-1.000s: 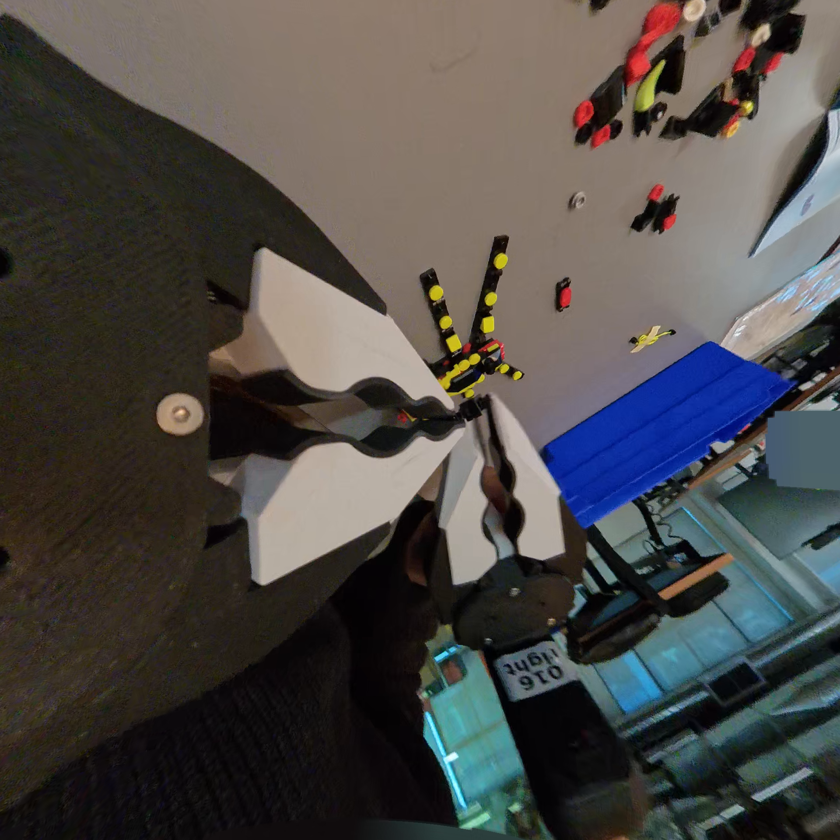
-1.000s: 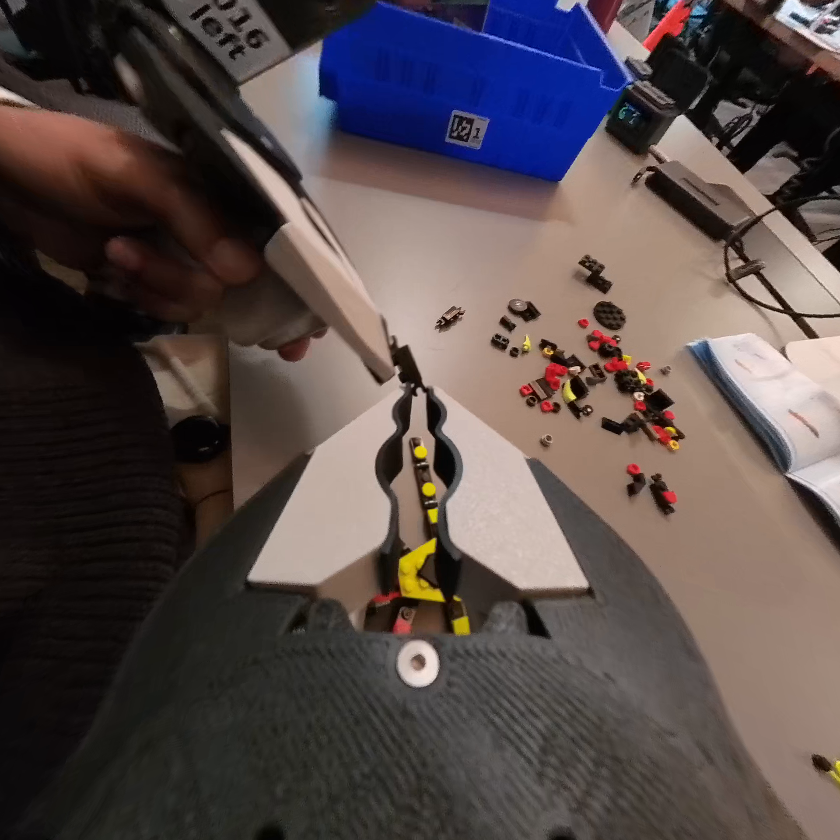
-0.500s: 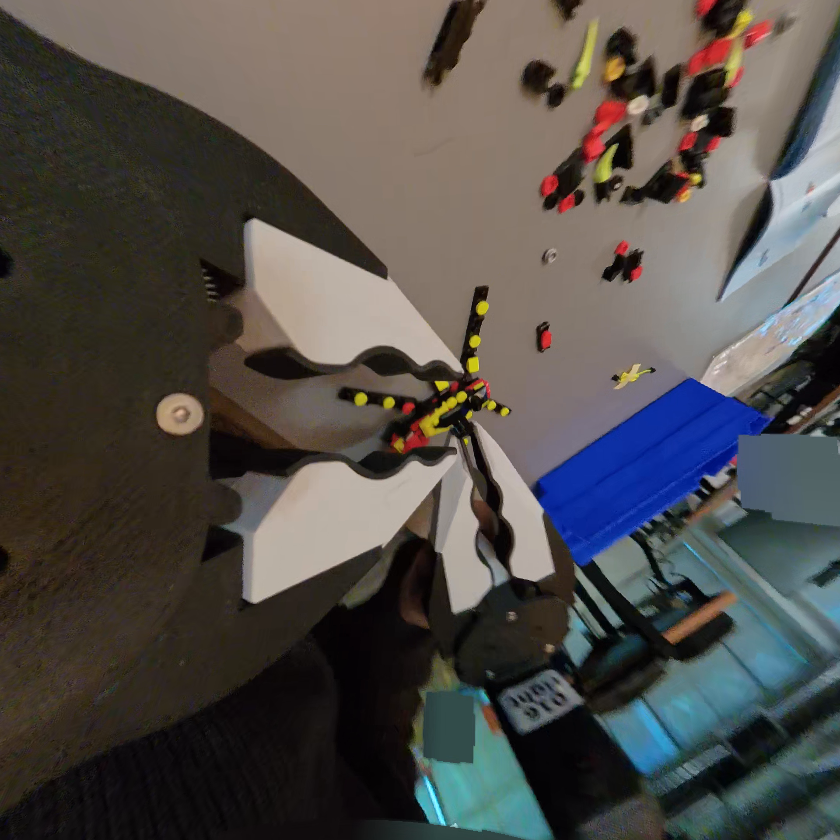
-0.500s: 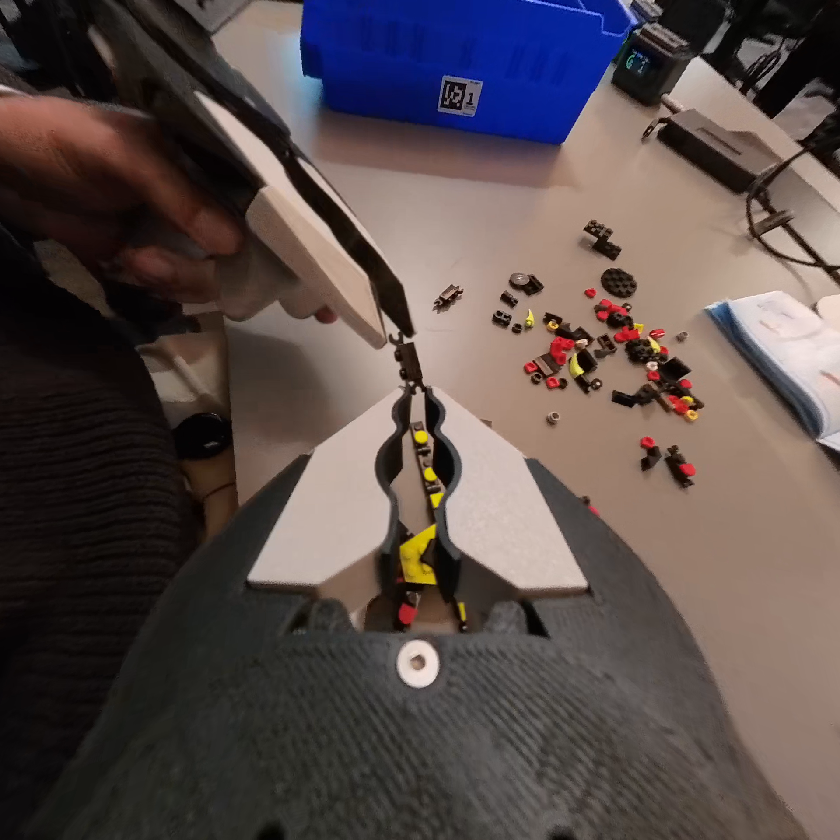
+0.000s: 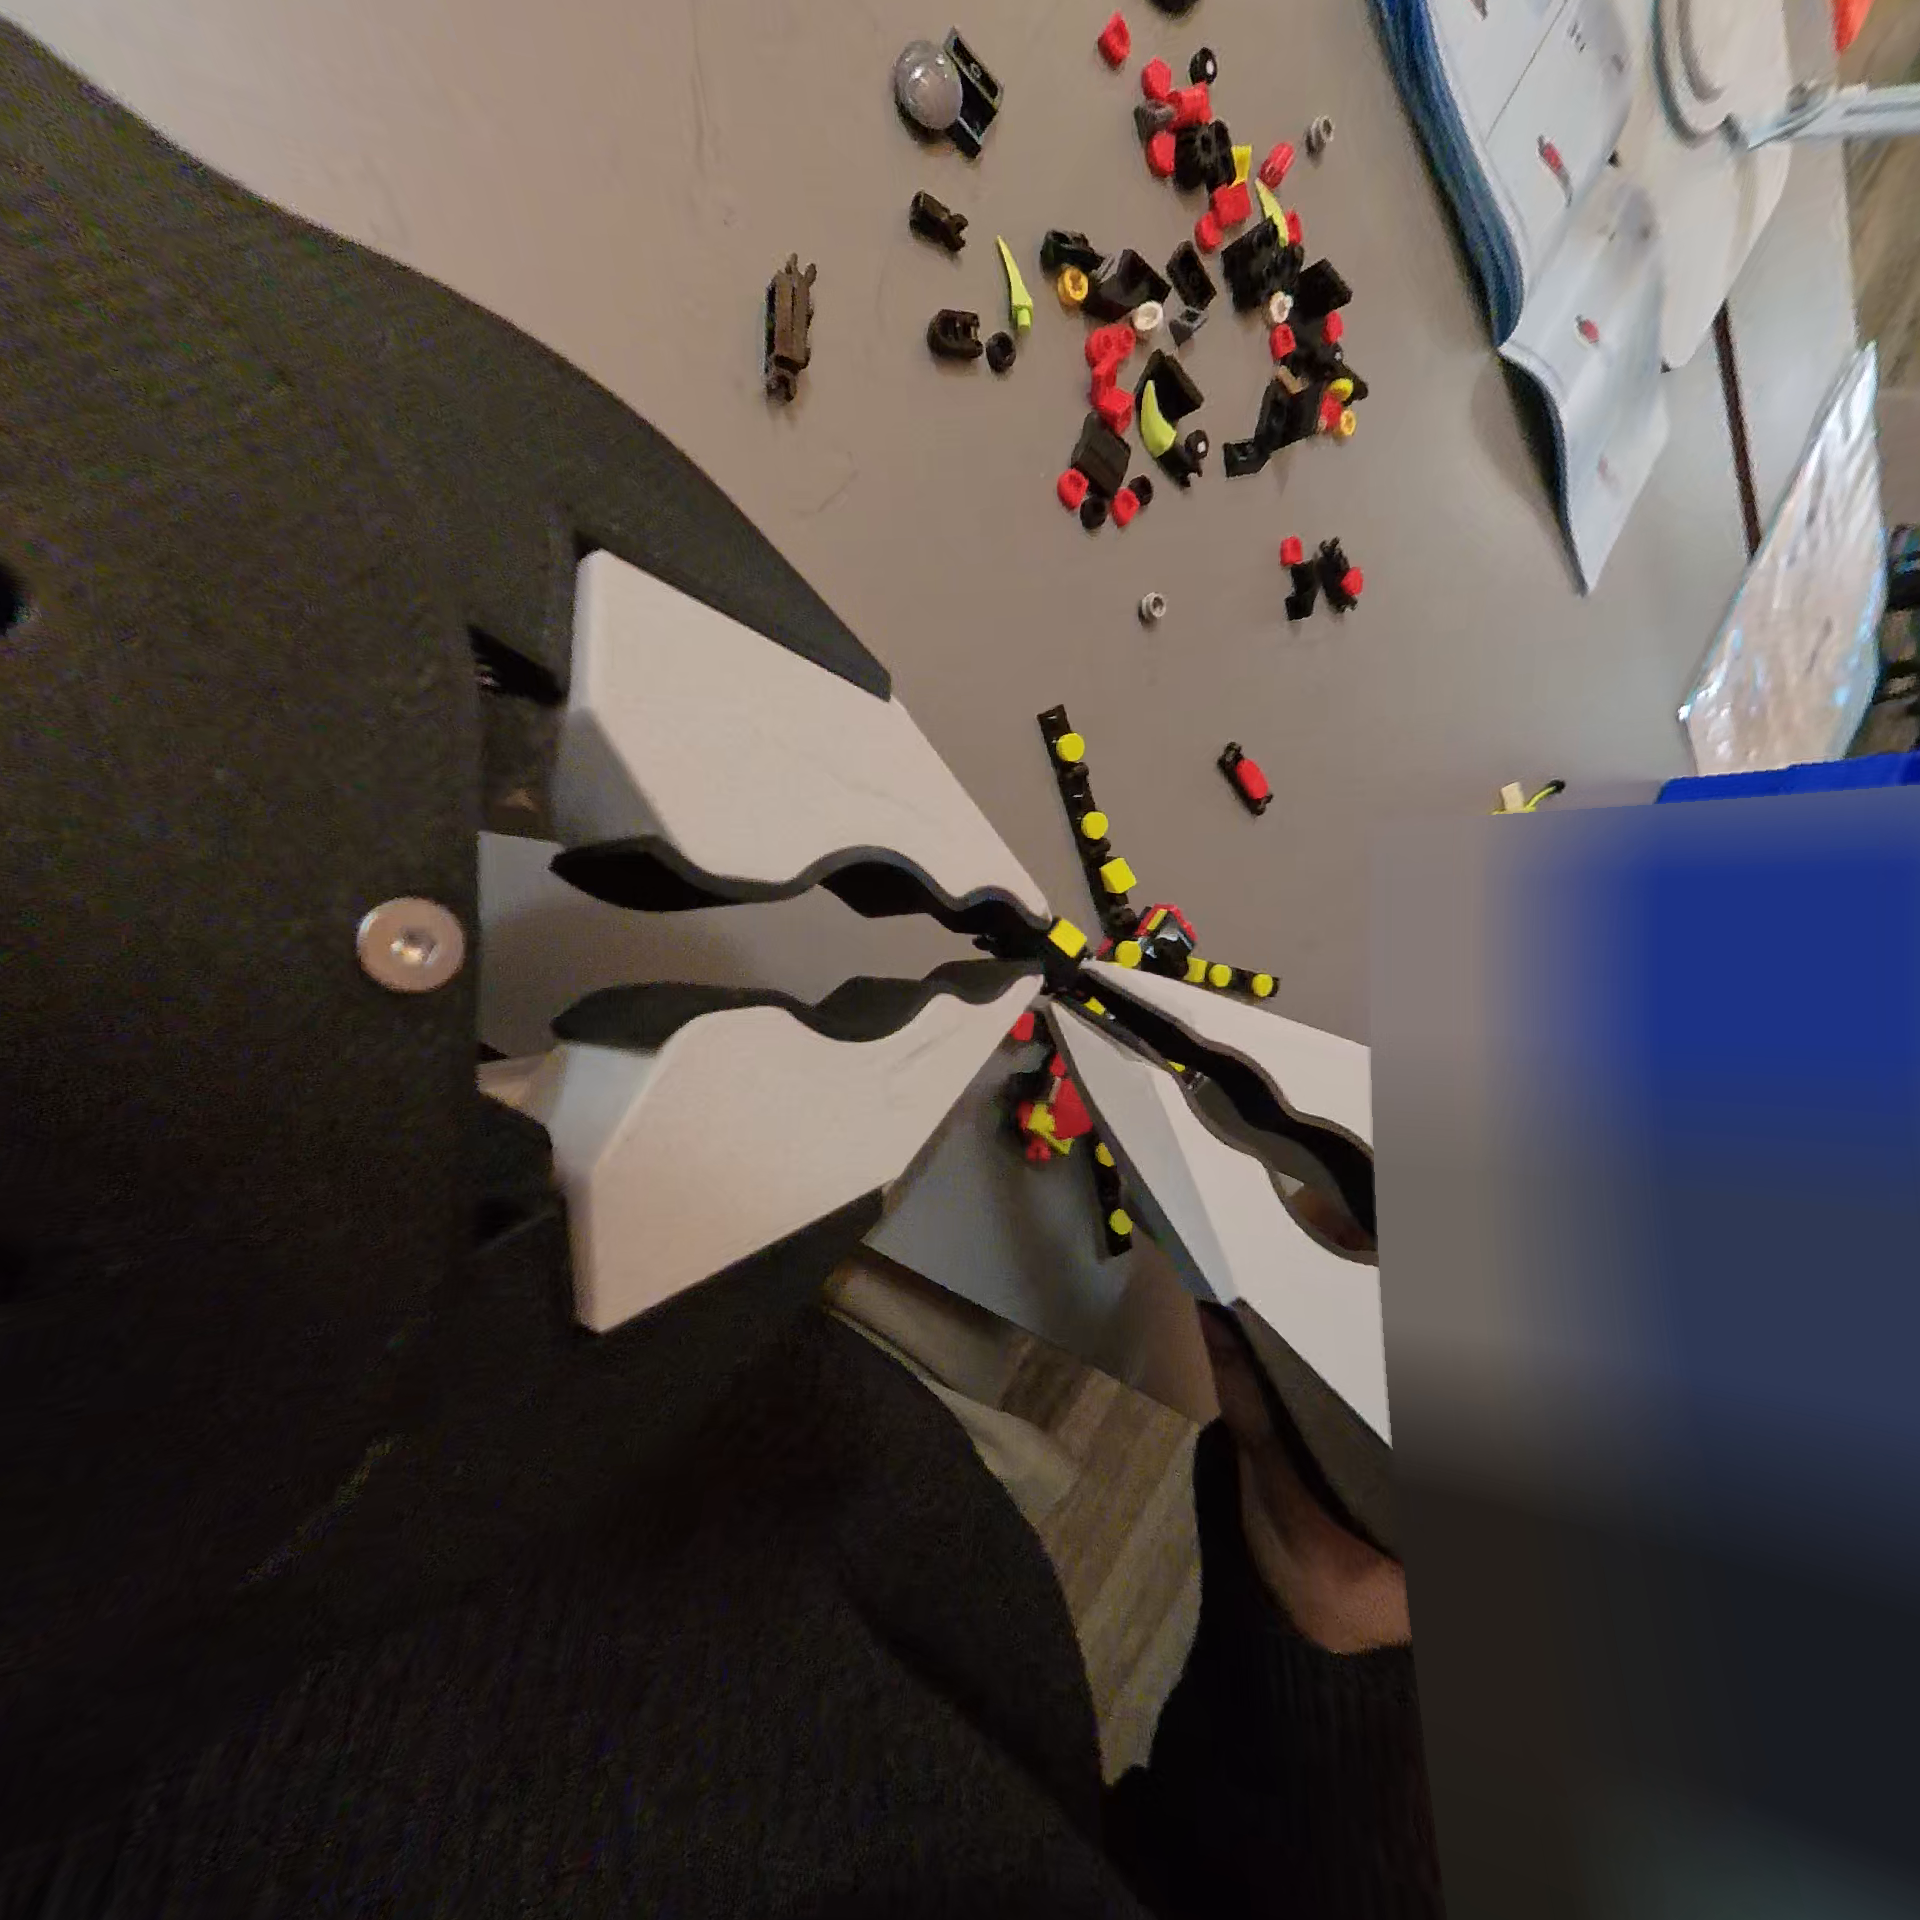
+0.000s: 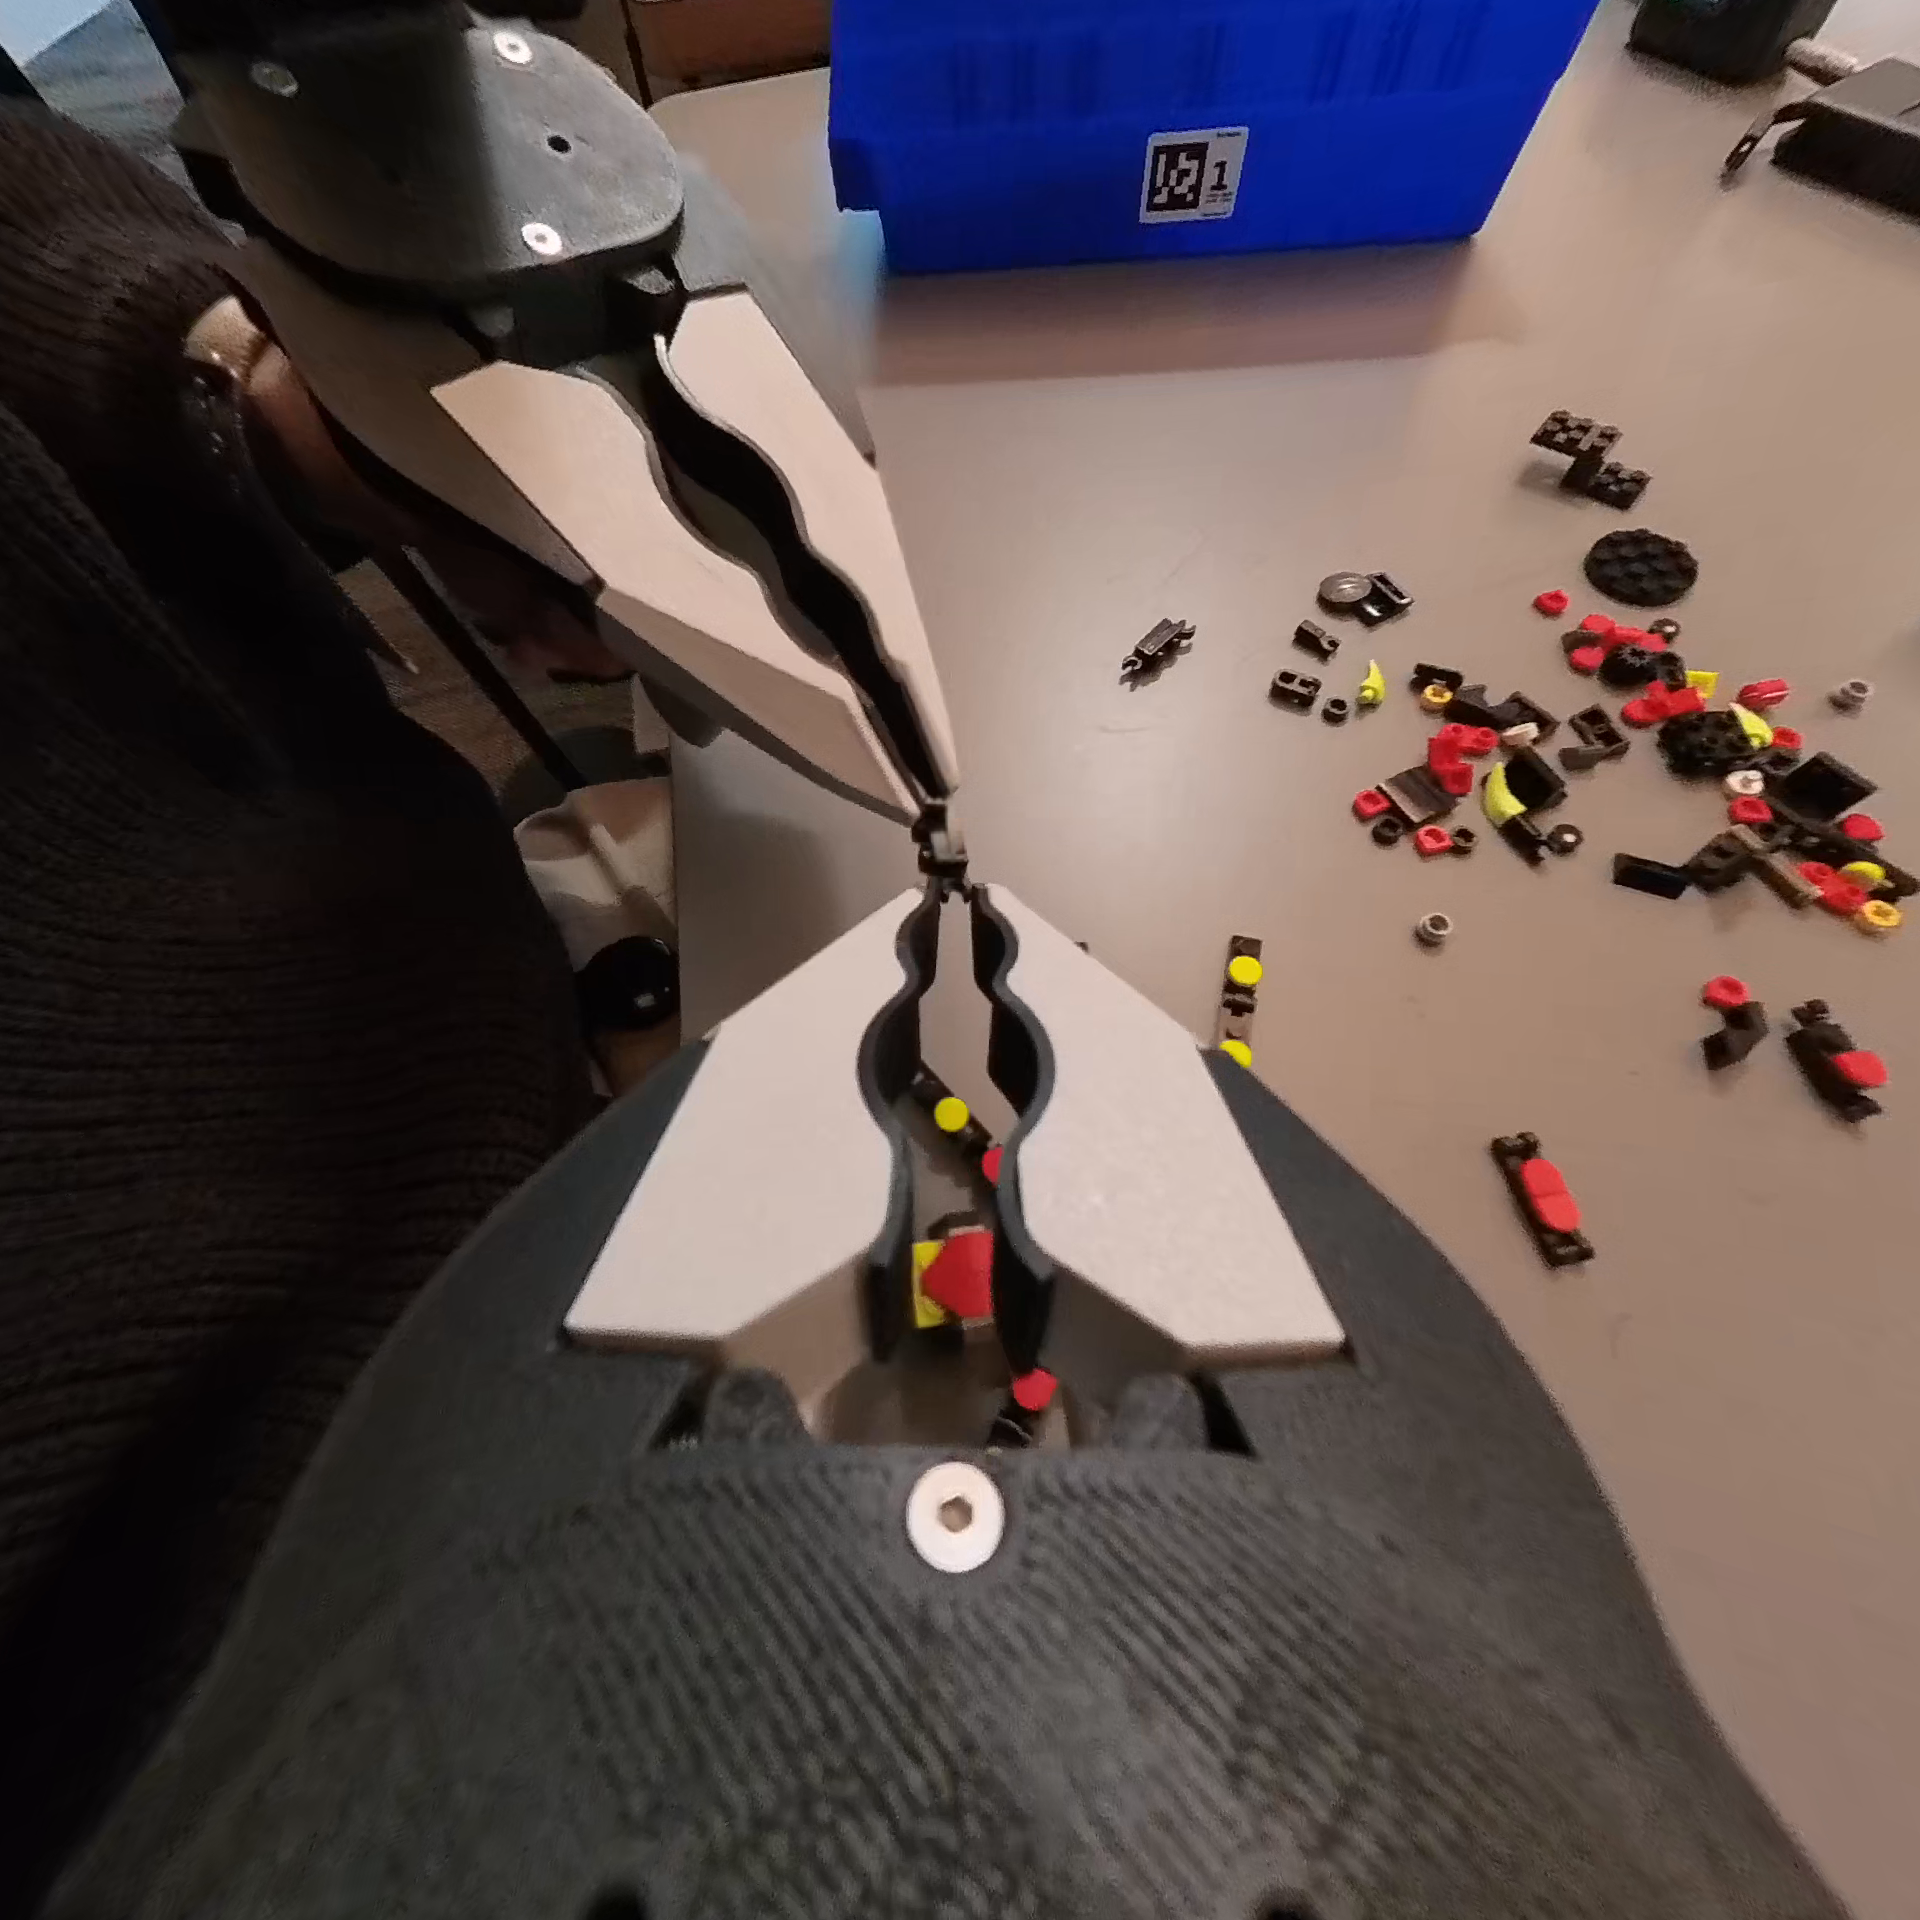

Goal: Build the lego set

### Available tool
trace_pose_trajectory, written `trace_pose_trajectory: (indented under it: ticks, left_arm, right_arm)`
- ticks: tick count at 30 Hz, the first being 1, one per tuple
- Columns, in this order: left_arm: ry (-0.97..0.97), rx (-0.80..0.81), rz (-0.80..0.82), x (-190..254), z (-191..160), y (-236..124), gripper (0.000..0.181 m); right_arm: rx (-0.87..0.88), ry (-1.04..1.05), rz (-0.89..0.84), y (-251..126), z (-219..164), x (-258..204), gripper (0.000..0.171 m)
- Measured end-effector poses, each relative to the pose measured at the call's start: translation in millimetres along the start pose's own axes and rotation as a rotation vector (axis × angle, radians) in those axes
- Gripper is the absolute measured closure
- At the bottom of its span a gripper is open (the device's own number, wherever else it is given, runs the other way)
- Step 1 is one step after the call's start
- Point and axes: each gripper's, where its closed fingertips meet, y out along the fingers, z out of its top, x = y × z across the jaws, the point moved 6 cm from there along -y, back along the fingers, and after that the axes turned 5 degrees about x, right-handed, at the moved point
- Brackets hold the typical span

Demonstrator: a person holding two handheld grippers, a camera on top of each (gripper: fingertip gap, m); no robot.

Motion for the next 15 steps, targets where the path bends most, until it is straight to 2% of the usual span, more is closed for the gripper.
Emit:
trace_pose_trajectory:
  ticks: [5, 10, 11, 12, 15]
  left_arm:
    - [-0.008, -0.072, 0.004, -6.4, -6.9, -1.1, 0.181]
    - [0.126, -0.09, 0.072, -8.3, -9.0, -1.2, 0.175]
    - [0.166, -0.095, 0.072, -5.7, -9.7, -0.5, 0.168]
    - [0.204, -0.105, 0.02, 1.7, -11.7, 0.6, 0.153]
    - [0.292, -0.137, 0.002, 11.9, -17.4, 4.7, 0.146]
  right_arm:
    - [0.002, 0.097, 0.053, 4.5, -4.6, 0.1, 0.167]
    - [-0.009, 0.186, 0.058, 9.4, -7.8, 4.5, 0.167]
    - [-0.008, 0.209, 0.06, 10.0, -8.0, 5.6, 0.167]
    - [-0.004, 0.236, 0.067, 10.4, -8.0, 6.3, 0.167]
    - [-0.005, 0.298, 0.083, 11.4, -8.9, 7.3, 0.167]
